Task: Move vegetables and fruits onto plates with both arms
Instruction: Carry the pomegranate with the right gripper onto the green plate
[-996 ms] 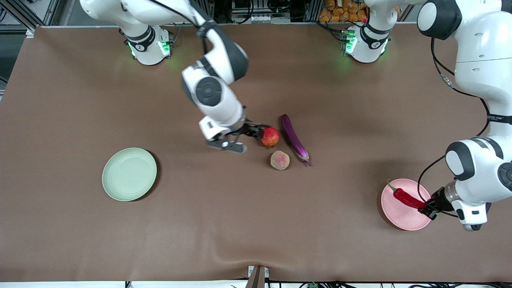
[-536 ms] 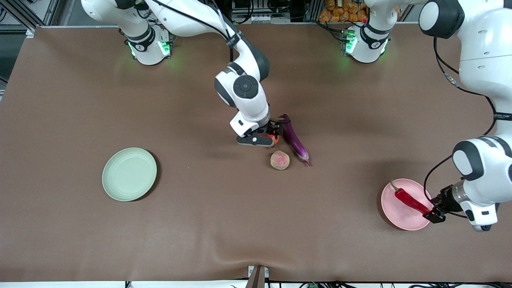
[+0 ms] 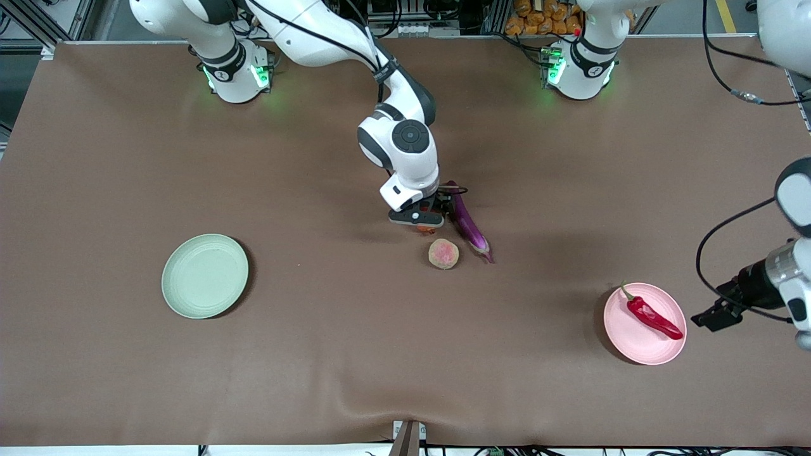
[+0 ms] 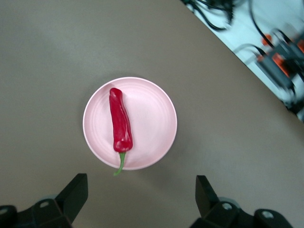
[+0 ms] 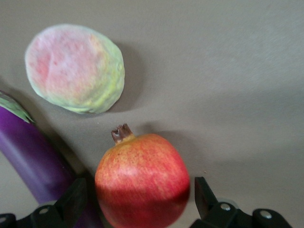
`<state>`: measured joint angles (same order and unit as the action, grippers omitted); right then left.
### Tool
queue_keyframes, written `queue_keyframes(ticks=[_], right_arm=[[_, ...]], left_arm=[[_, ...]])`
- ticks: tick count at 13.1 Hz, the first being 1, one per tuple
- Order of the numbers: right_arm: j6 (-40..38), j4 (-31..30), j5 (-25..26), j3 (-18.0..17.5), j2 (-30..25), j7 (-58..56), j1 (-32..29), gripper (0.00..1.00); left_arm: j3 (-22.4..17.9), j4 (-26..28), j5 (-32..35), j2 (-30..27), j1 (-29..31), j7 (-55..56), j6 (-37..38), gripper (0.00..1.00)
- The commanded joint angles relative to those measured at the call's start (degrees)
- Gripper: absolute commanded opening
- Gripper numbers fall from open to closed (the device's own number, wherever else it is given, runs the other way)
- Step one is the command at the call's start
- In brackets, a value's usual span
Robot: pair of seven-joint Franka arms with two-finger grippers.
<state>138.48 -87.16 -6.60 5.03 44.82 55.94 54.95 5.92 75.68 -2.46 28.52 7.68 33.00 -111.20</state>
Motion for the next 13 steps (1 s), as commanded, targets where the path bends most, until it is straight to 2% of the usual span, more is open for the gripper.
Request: queue_keyframes(ticks=[1,2,3,4,5,7,10,13], right_arm=[[0.91,1.56,3.25,0.86,2.47,2.95,0.95,1.00],[0.56,1.65,3.70,0.77,2.03,2.60,0.43,0.55],[-0.14,1.73,3.53,0.94,1.07,2.34,-0.01,0.16],[-2.67,2.08,3.27,1.03,0.11,1.81,-1.76,0.00],[-7.48,4.09,3.00,0.60,-0.43,0.33,-4.39,0.00],[-17.59,7.97,2.65,1.03,-2.09,-1.35,-6.43,0.00],[-29.20,5.87,3.09,1.30,-10.69,-8.96,-15.45,0.00],[-29.33,-2.20,3.26,1.30,-18.60,-26.88,-26.26,0.00]], left_arm=[[1.72,2.10,3.40,-5.92,-0.21,-3.47,3.60,1.00],[1.90,1.75,7.08,-7.68,-1.25,-4.08,6.49,1.00],[2.59,1.75,7.98,-10.04,-1.79,-4.43,9.57,1.00],[3.73,1.92,7.99,-12.59,-1.53,-5.04,12.73,1.00],[4.53,1.67,7.99,-13.49,-1.27,-6.70,16.24,1.00],[4.62,1.92,7.82,-16.38,-1.26,-8.47,18.73,1.00],[4.18,2.19,5.37,-18.59,-0.39,-17.86,20.14,1.00],[4.27,2.45,5.18,-19.21,0.58,-20.25,23.13,1.00]])
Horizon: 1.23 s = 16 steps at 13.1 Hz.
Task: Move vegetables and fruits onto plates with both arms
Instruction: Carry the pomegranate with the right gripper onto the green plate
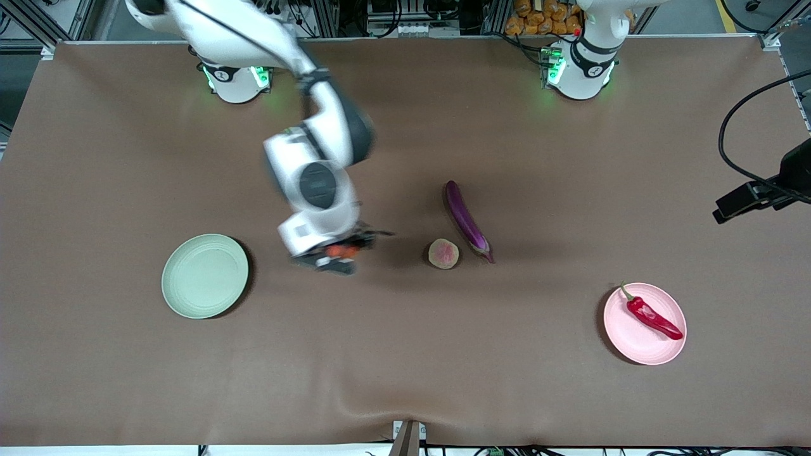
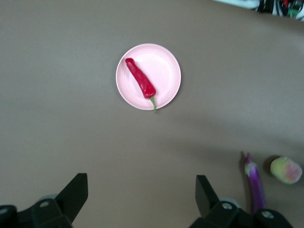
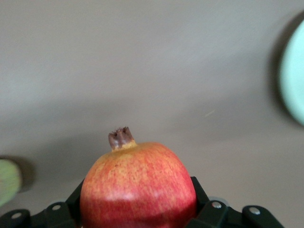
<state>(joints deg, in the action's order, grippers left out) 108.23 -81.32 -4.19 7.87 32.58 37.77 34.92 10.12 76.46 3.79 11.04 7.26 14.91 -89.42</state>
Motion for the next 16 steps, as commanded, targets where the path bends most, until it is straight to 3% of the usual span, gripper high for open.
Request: queue_keyframes(ticks=[1,4,5,7,9,14,15,16], right_arm=[[1.28,-10.85,0.32,-1.71,-8.39,-12.60,-10.88,0.00],[1.98,-15.26,0.23,-1.71,-9.82,-20.79,-20.91,0.00],[4.77,-17.80,0.23,-1.71,-9.65,-23.86,-24.17,0.00],[17.82,-26.48,-0.47,-1.89,-9.12,-28.70,-28.93,0.00],[28.06,-32.04,-1.00,-1.89,-8.33,-29.86,-29.12,0.00],[30.20,-34.69,-1.35,-1.98,-6.48,-33.80,-32.98,0.00],[30.20,-34.87,-1.61,-2.06,-5.87,-35.30,-33.86,0.13],[30.20,-34.87,-2.75,-2.07,-5.26,-35.57,-33.95,0.63]], left_arm=[[0.07,2.20,-1.15,-2.50,1.18,-2.43,1.61,1.00],[-0.36,8.33,-2.82,-7.41,0.83,-2.70,1.44,1.00],[-0.28,10.62,-2.91,-8.48,0.57,-2.26,0.66,1.00],[1.30,12.92,-4.49,-8.05,-0.39,-0.42,-0.23,1.00],[5.41,16.33,-4.67,-7.26,-1.36,6.66,-4.34,1.00],[20.88,29.52,-4.24,-3.94,-3.46,30.82,-23.49,1.00],[21.95,30.50,-3.80,-1.48,-6.09,36.79,-26.13,1.00],[21.87,31.64,-3.71,0.98,-9.25,42.33,-29.38,1.00]])
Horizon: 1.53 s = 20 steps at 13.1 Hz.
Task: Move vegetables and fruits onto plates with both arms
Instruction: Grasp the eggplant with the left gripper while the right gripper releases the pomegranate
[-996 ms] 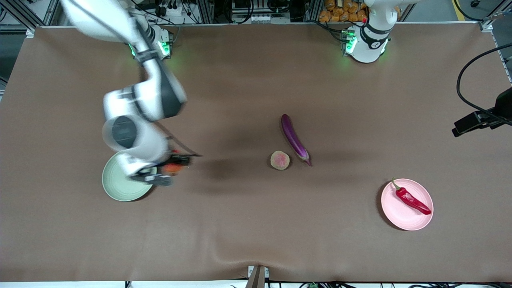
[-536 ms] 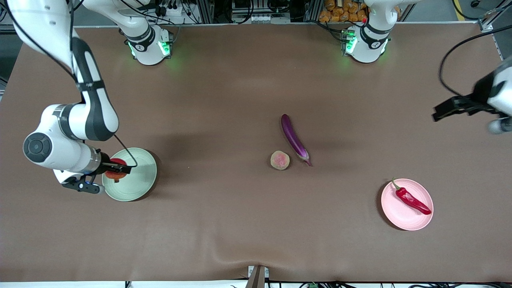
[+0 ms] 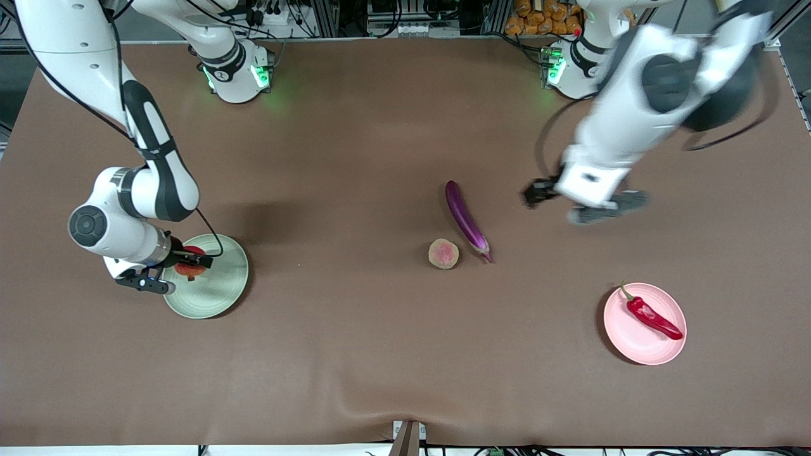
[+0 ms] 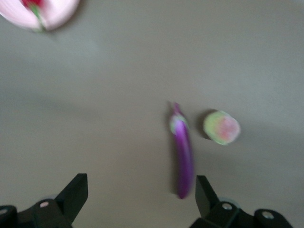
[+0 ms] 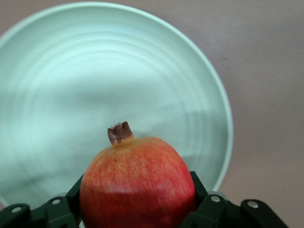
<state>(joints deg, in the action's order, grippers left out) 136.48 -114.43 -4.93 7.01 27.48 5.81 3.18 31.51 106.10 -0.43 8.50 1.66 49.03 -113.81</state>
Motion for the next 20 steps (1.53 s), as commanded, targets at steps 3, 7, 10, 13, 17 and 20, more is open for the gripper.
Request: queue_keyframes(ticks=[3,7,10,13,17,20], right_arm=[[2.03,-1.33,-7.19,-1.29,0.20,-3.79,-1.42,1.00],[-1.11,1.74,-7.20,-1.29,-0.15,-3.79,-0.98,1.00],[-15.84,9.99,-6.41,-1.12,-1.03,-3.96,-1.07,1.00],[-18.62,11.95,-3.16,-0.85,-1.81,-6.07,-1.08,1.00],[-28.52,18.60,-3.15,-1.21,-3.58,6.70,4.71,1.00],[-29.08,22.39,-3.59,-1.29,-3.40,22.09,10.86,1.00]], left_arm=[[0.48,8.31,3.94,7.84,-9.21,19.22,-15.88,1.00],[0.48,12.12,12.54,15.91,-12.38,31.71,-26.62,0.99],[0.13,11.67,24.56,21.81,-14.06,40.77,-30.33,0.90],[0.13,11.67,28.81,23.93,-13.97,41.58,-30.33,0.82],[0.04,10.01,28.91,27.01,-14.23,41.50,-29.81,0.00],[0.65,8.96,28.91,20.89,-13.27,41.50,-21.06,0.00]])
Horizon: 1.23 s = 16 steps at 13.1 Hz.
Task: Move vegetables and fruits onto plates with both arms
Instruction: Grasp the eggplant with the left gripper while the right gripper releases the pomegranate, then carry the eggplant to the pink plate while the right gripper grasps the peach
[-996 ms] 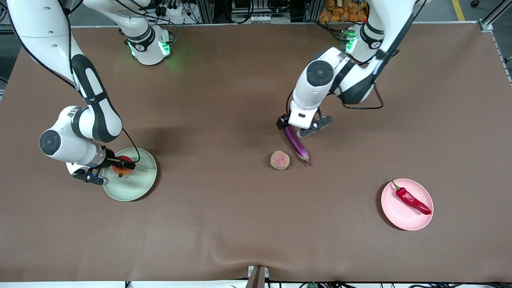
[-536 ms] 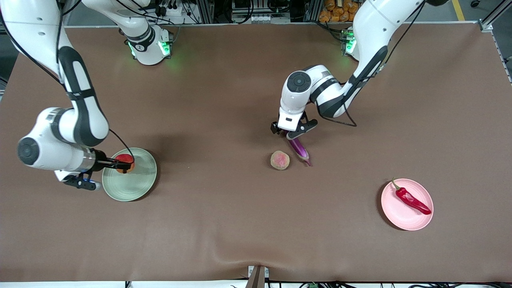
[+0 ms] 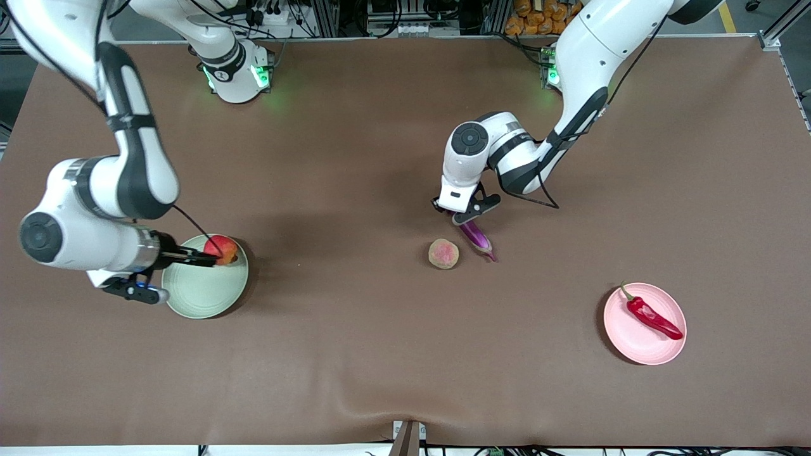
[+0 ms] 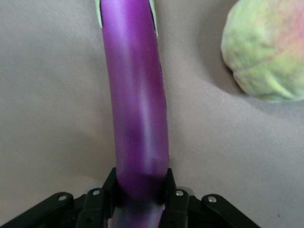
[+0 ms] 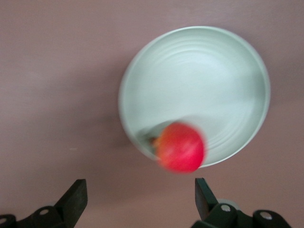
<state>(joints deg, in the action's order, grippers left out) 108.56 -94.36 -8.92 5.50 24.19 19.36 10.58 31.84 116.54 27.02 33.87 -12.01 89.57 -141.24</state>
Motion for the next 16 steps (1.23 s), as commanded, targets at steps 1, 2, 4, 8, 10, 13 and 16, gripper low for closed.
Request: queue_keyframes(ticks=[1,2,4,8,10,13,16], right_arm=[[-0.81,3.38,0.22,0.21,0.15,11.98,5.22,1.00],[-0.54,4.26,-1.43,0.21,0.41,16.54,7.33,1.00],[2.08,5.93,-4.69,0.21,1.56,24.20,11.20,1.00],[15.95,8.29,-6.82,0.30,6.89,47.12,20.59,1.00],[18.18,15.83,-6.46,0.48,13.48,55.05,24.21,1.00],[21.67,22.53,-6.46,0.56,19.73,64.72,28.95,1.00],[27.67,23.78,-6.46,0.65,23.96,70.02,33.44,1.00]], left_arm=[[0.76,-2.80,0.33,-8.35,0.24,0.87,11.46,0.00],[1.63,-4.29,-0.03,-11.08,1.02,0.43,16.39,0.00],[1.64,-9.20,-3.45,-13.91,3.74,-3.76,22.48,0.00],[1.56,-18.62,-5.13,-12.87,16.20,-22.55,26.98,0.00],[1.38,-20.73,-5.05,-10.77,23.67,-32.93,26.81,0.00],[1.20,-28.26,-4.52,-2.01,29.93,-38.85,26.19,0.00],[-0.28,-36.01,-4.43,7.15,29.68,-36.41,24.45,0.00]])
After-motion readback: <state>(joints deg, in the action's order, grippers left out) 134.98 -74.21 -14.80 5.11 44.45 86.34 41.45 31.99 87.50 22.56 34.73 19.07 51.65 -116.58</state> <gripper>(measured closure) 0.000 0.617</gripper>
